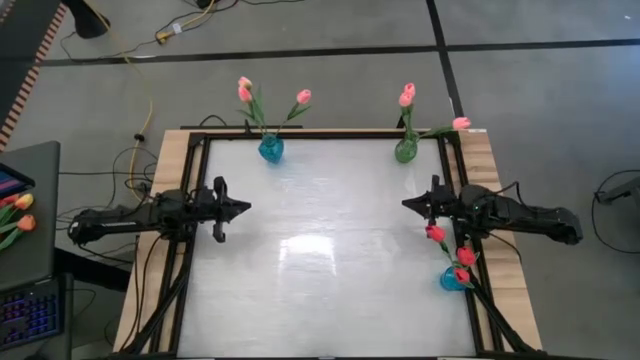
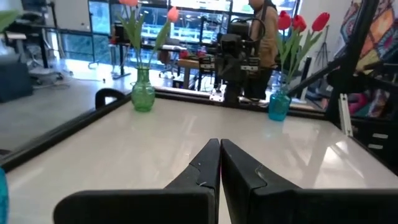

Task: Sort flowers into vase by color
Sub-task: Return to Home Position

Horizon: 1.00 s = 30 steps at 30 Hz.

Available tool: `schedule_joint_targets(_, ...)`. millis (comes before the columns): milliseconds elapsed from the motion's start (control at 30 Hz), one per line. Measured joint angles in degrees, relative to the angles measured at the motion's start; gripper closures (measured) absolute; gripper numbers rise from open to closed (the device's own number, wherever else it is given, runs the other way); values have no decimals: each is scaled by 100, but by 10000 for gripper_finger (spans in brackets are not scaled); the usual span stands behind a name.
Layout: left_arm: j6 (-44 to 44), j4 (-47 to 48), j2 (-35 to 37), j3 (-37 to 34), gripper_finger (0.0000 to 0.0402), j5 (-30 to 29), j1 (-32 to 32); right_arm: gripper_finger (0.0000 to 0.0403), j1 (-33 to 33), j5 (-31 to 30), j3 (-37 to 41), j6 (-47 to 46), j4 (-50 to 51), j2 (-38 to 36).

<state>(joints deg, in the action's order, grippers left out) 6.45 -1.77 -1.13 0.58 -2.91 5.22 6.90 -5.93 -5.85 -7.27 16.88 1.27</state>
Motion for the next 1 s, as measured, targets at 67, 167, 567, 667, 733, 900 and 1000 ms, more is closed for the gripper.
schedule_joint_targets(67, -74, -4, 0, 0, 401, -23, 1, 365, 0, 1, 1, -8, 2, -1)
schedule_joint_targets(167, -78, -5, 0, 0, 401, -59, 1, 364, -13, -2, 2, -20, 7, 1)
schedule_joint_targets(567, -73, -6, 0, -2, 401, -77, 1, 361, -11, -4, 7, -22, 16, -1)
schedule_joint_targets(667, -71, -8, 0, -2, 401, -77, 1, 361, -11, -4, 7, -22, 20, 1)
schedule_joint_targets(733, -70, -7, 0, -2, 401, -77, 1, 361, -11, -4, 7, -24, 20, 0)
schedule_joint_targets(900, -69, -8, 0, -4, 401, -75, 1, 361, -11, -4, 9, -25, 23, -1)
schedule_joint_targets(1000, -69, -8, 0, -4, 401, -75, 1, 360, -11, -4, 11, -26, 24, -1)
